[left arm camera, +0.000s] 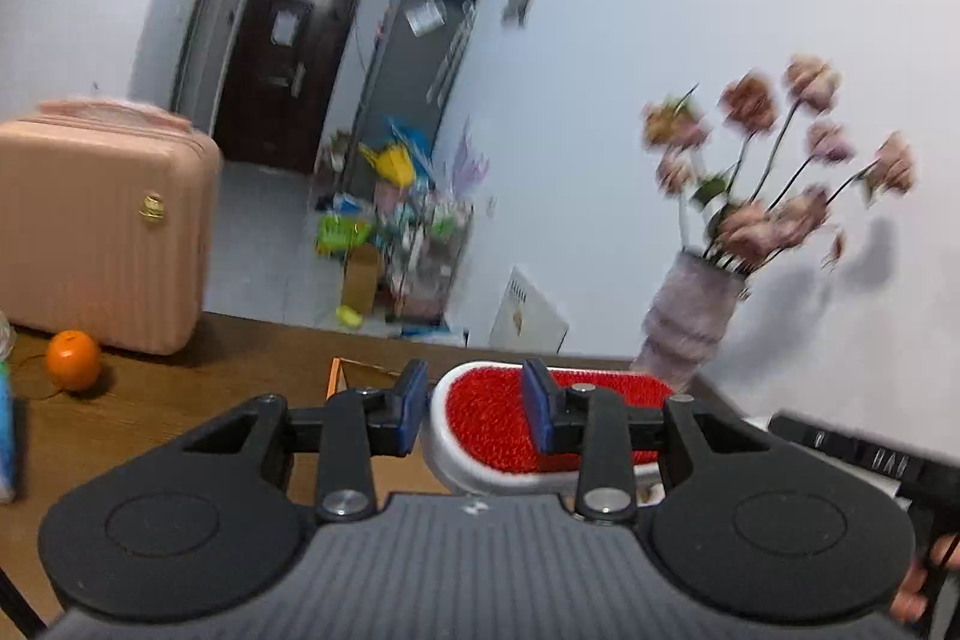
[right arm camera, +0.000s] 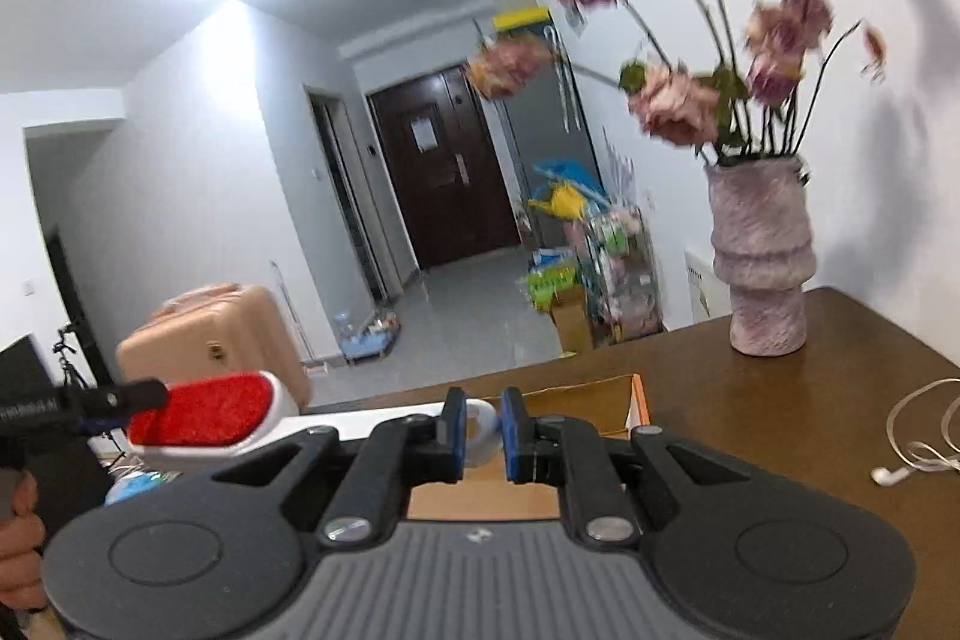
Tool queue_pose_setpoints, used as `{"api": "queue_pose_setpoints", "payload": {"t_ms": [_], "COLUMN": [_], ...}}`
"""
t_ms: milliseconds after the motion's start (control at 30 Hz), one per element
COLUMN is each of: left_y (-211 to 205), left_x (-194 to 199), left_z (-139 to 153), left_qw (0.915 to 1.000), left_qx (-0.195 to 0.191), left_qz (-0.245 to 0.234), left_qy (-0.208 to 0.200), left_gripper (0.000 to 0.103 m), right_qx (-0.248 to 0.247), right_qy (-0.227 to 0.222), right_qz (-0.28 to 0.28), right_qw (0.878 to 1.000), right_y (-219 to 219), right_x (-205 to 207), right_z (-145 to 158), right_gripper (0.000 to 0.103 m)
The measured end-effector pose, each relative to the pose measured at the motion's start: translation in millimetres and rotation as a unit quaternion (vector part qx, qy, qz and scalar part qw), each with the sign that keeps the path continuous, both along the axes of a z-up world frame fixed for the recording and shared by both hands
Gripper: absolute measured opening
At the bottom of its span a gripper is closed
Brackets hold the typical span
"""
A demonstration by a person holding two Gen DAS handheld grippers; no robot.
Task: Organize rigid objects
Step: 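Carry the lint brush with the left gripper into the red box and release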
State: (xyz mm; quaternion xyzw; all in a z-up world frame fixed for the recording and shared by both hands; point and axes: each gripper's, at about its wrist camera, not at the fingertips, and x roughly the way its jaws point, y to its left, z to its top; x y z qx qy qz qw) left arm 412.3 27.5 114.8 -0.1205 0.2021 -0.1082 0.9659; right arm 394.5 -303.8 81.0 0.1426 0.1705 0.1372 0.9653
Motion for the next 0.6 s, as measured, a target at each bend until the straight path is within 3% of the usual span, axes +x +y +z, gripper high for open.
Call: {"api": "queue_pose_setpoints", "payload": {"t_ms": [133, 300, 433, 533, 600], "left_y": [10, 20, 20, 15, 13], "left_x": [89, 170, 209, 221, 214], "left_z": [-37, -88, -122, -132, -124], "left_qw": [0.997, 0.991, 0.9851, 0.9802, 0.9846], "left_qx": [-0.028, -0.027, -0.007, 0.006, 0.02], "left_qz": [0.002, -0.003, 0.005, -0.004, -0.01], "left_qy": [0.073, 0.131, 0.172, 0.198, 0.173], "left_gripper": [0.034, 0.034, 0.033, 0.033, 0.036], "right_qx": [-0.015, -0.031, -0.056, -0.095, -0.113], "right_qy": [0.04, 0.108, 0.15, 0.173, 0.17], "right_qz": [-0.01, -0.022, -0.025, -0.024, -0.021], "right_qw": [0.999, 0.993, 0.987, 0.98, 0.979], "right_y": [4, 12, 22, 35, 43], "right_x": [81, 177, 227, 246, 249], "right_z": [-15, -59, -91, -111, -114], "right_gripper": [0.012, 0.012, 0.012, 0.013, 0.015]}}
